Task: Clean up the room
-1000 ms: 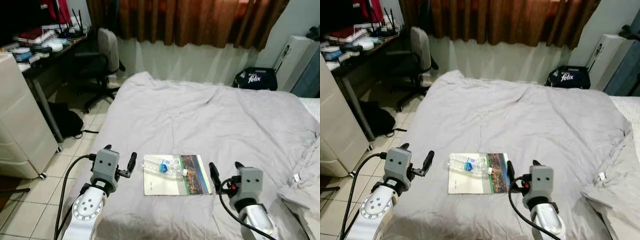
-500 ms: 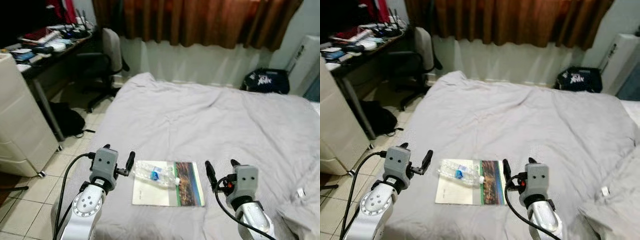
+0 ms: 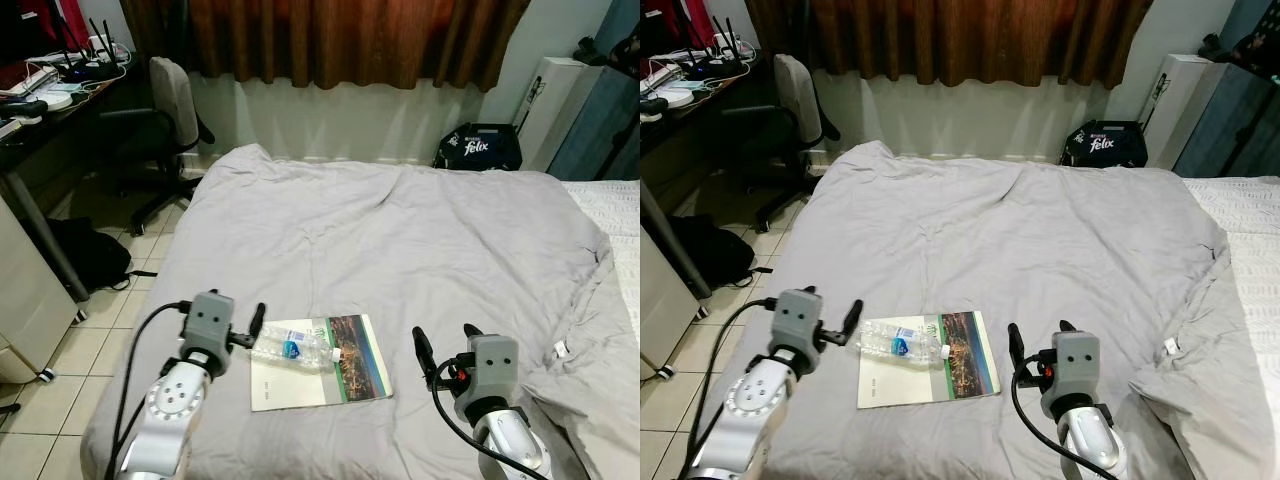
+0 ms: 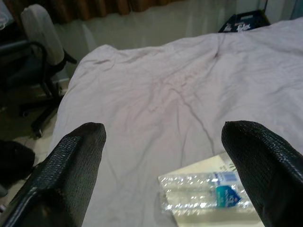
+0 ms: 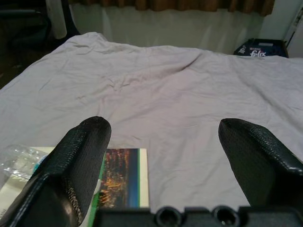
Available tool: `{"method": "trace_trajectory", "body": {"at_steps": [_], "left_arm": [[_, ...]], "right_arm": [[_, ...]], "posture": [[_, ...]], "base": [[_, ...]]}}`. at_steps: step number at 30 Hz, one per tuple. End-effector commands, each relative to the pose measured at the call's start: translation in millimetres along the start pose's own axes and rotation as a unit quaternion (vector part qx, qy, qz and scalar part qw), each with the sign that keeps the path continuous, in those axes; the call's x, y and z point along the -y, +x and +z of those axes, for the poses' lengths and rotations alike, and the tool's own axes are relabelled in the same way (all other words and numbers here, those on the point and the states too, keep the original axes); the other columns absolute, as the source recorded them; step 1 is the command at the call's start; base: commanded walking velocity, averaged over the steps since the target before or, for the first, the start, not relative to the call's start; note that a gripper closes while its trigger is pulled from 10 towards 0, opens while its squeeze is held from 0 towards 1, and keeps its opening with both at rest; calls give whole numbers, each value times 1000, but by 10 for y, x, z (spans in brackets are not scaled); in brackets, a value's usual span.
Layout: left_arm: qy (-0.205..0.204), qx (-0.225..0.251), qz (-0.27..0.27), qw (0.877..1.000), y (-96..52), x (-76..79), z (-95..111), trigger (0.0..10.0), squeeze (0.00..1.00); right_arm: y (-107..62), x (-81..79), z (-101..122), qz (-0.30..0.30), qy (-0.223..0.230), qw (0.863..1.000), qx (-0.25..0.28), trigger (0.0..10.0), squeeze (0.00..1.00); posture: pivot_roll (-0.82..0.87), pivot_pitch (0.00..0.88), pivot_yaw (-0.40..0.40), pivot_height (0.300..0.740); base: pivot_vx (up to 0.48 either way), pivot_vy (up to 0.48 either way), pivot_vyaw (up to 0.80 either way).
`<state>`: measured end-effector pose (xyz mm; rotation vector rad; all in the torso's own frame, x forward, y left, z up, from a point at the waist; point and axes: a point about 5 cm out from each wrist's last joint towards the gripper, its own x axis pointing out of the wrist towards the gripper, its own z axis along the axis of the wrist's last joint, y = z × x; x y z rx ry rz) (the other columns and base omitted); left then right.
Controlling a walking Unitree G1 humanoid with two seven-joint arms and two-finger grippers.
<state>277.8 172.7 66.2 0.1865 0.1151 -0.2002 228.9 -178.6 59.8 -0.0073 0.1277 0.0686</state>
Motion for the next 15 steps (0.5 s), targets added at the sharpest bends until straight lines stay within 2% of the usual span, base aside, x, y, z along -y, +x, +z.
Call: {"method": "trace_trajectory", "body": {"at_steps": [1, 5, 7, 8, 10, 11, 12, 14, 15], "left_arm": [[-2, 8, 1, 1000, 64, 20, 7, 10000, 0], [14, 39, -8, 999, 113, 47, 64, 10000, 0], [21, 90, -18, 996, 297, 137, 262, 10000, 0], [21, 90, -18, 996, 297, 137, 262, 10000, 0], [33, 101, -28, 994, 407, 180, 360, 10000, 0], [33, 101, -28, 994, 407, 180, 360, 10000, 0], [52, 93, -34, 994, 536, 235, 388, 10000, 0], [60, 86, -39, 994, 579, 257, 380, 10000, 0], [56, 40, -29, 997, 658, 193, 296, 10000, 0]], "right_arm": [[-27, 1, 32, 4, -2, 1000, 3, 10000, 0], [-51, -19, 35, 9, 1, 1000, 2, 10000, 0], [-93, -37, 19, 13, 3, 1000, -4, 10000, 0], [-93, -37, 19, 13, 3, 1000, -4, 10000, 0], [-139, -46, 22, 14, 5, 1000, -6, 10000, 0], [-139, -46, 22, 14, 5, 1000, -6, 10000, 0], [-264, -37, 5, 11, 5, 1000, -16, 10000, 0], [-324, -32, -7, 9, 4, 1000, -21, 10000, 0], [-487, -13, -11, -1, -1, 999, -33, 10000, 0]], "posture": [[-36, 0, -36, 740], [-44, 0, -39, 740], [-57, 3, -53, 740], [-57, 3, -53, 740], [-76, 29, -54, 740], [-76, 29, -54, 740], [-118, 86, -56, 740], [-127, 96, -54, 740], [-190, 149, -46, 740]], "base": [[0, 0, 0], [0, 0, 0], [0, 0, 0], [0, 0, 0], [0, 0, 0], [0, 0, 0], [0, 0, 0], [0, 0, 0], [0, 0, 0]]}}
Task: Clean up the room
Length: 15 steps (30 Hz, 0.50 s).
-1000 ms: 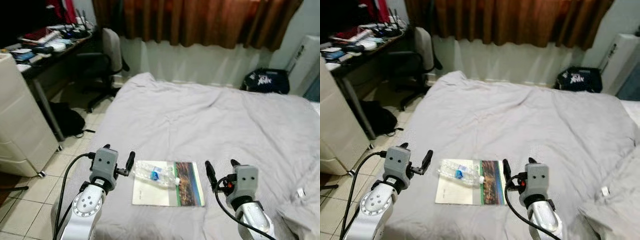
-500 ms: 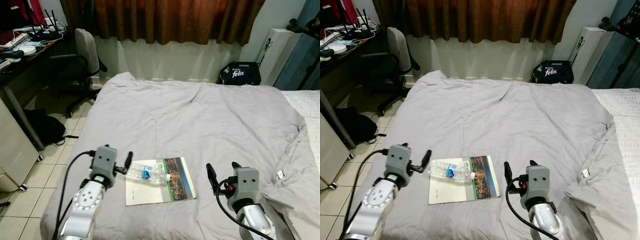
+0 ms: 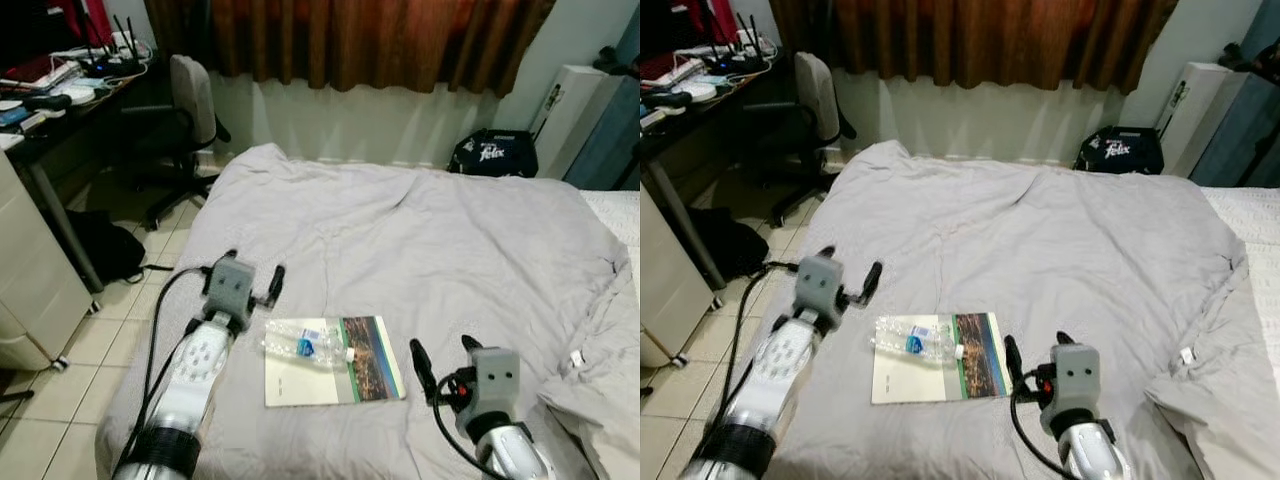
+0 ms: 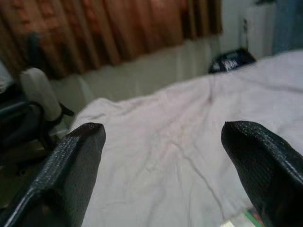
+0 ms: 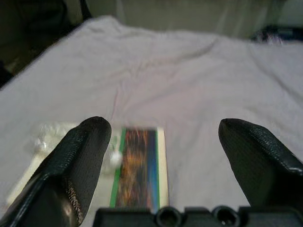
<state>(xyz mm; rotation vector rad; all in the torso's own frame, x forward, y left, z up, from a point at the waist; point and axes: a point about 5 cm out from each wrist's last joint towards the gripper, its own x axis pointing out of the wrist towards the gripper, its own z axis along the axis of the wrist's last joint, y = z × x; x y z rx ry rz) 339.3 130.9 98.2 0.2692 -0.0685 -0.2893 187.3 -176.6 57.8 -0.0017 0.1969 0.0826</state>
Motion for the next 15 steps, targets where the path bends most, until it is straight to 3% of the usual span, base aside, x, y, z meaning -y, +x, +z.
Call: {"method": "trace_trajectory", "body": {"at_steps": [1, 6, 12, 15], "left_arm": [[-4, -65, 12, 998, 2, -51, -191, 10000, 0], [7, -105, 16, 994, 36, -127, -268, 10000, 0], [7, -111, 12, 994, 221, -147, -113, 10000, 0], [10, -118, 15, 993, 284, -179, -52, 10000, 0]], "right_arm": [[-146, 40, 62, -11, -6, 1000, -1, 10000, 0], [-393, 73, 61, -28, -4, 999, -21, 10000, 0], [-825, -16, 108, -29, -9, 998, -54, 10000, 0], [-959, -55, 100, -29, -6, 997, -73, 10000, 0]], "posture": [[-200, 157, -46, 740], [-255, 211, -51, 740], [-344, 325, -55, 740], [-358, 347, -57, 740]], "base": [[0, 0, 0], [0, 0, 0], [0, 0, 0], [0, 0, 0]]}}
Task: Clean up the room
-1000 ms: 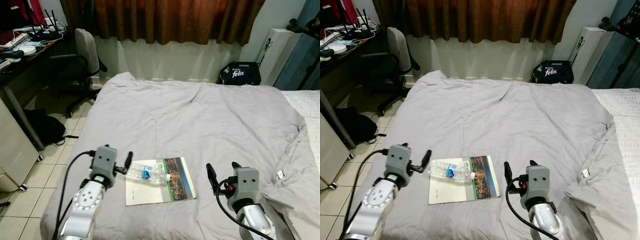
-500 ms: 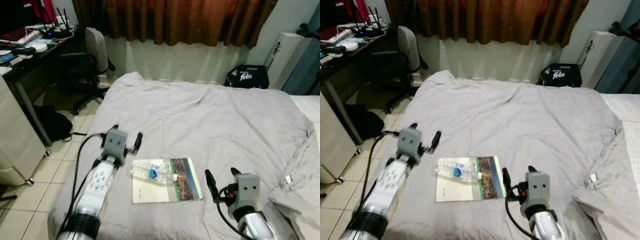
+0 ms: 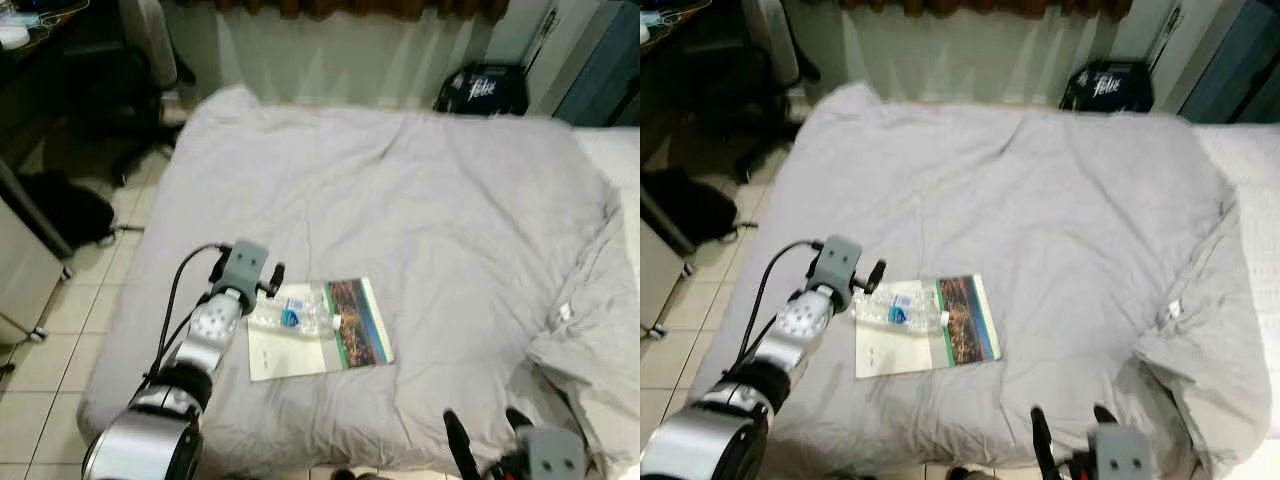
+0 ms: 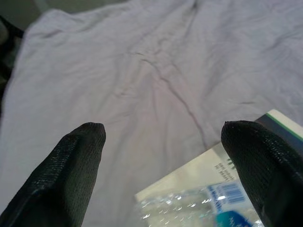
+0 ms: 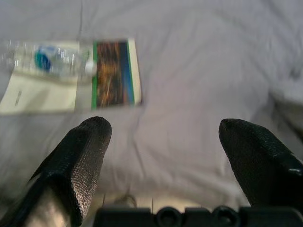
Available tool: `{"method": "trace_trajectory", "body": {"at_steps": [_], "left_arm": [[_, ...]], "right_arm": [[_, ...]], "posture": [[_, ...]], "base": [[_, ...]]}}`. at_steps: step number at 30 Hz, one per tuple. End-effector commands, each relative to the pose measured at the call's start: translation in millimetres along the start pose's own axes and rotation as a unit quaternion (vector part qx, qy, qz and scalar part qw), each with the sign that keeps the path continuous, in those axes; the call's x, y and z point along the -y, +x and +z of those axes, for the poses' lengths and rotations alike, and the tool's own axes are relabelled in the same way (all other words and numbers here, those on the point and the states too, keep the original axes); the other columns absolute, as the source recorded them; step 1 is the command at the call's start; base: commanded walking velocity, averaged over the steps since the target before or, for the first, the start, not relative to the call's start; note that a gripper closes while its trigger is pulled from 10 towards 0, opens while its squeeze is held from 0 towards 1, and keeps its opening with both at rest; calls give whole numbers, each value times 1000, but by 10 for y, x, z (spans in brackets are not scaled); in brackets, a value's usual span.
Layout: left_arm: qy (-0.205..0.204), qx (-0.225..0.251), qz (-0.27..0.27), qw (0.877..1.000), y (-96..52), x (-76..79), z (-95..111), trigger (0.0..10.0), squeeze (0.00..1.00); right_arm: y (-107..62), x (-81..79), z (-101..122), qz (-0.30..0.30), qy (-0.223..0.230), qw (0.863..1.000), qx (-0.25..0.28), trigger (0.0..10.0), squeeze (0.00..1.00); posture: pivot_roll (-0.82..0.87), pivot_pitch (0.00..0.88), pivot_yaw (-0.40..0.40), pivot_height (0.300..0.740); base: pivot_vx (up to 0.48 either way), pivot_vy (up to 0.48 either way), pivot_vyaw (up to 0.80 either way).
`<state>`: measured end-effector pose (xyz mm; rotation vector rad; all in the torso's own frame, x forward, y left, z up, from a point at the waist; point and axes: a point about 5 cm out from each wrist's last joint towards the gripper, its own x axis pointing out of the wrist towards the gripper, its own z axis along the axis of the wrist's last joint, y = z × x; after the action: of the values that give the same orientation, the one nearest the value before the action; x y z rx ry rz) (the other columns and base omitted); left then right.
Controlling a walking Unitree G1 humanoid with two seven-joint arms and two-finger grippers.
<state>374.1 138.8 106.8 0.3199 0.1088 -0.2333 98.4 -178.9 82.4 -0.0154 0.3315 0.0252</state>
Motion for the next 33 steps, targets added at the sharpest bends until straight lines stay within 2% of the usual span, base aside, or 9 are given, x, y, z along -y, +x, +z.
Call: {"method": "trace_trajectory", "body": {"at_steps": [1, 8, 19, 22, 26, 28, 30, 32, 33], "left_arm": [[3, -28, 2, 1000, -5, -11, -69, 10000, 0], [22, -87, -6, 996, -15, -41, -178, 10000, 0], [32, -86, 47, 995, 7, -183, -110, 10000, 0], [9, -105, 51, 993, -18, -179, -185, 10000, 0], [-27, -169, 34, 985, -141, -57, -486, 10000, 0], [-40, -184, 41, 981, -185, -45, -570, 10000, 0], [-39, -187, 44, 981, -203, -46, -600, 10000, 0], [-8, -197, 44, 979, -237, -45, -658, 10000, 0], [-17, -201, 41, 979, -264, -38, -700, 10000, 0]], "right_arm": [[-102, -12, 33, -1, -4, 1000, -11, 10000, 0], [-446, -35, 27, -18, 4, 998, -53, 10000, 0], [-936, -86, 50, -29, 3, 993, -115, 10000, 0], [-966, -90, 53, -27, 1, 992, -121, 10000, 0], [-969, -98, 64, -25, 3, 992, -122, 10000, 0], [-967, -103, 67, -20, 2, 992, -122, 10000, 0], [-958, -101, 65, -17, 1, 992, -121, 10000, 0], [-945, -110, 62, -10, 8, 992, -122, 10000, 0], [-943, -137, 75, 5, 15, 992, -121, 10000, 0]], "posture": [[-370, 368, -55, 740], [-410, 427, -41, 740], [-498, 471, -66, 740], [-494, 480, -67, 740], [-489, 483, -71, 740], [-486, 482, -75, 740], [-477, 488, -76, 740], [-464, 492, -74, 740], [-454, 491, -73, 740]], "base": [[0, 0, 0], [0, 0, 0], [0, 0, 0], [0, 0, 0], [0, 0, 0], [0, 0, 0], [0, 0, 0], [0, 0, 0], [0, 0, 0]]}}
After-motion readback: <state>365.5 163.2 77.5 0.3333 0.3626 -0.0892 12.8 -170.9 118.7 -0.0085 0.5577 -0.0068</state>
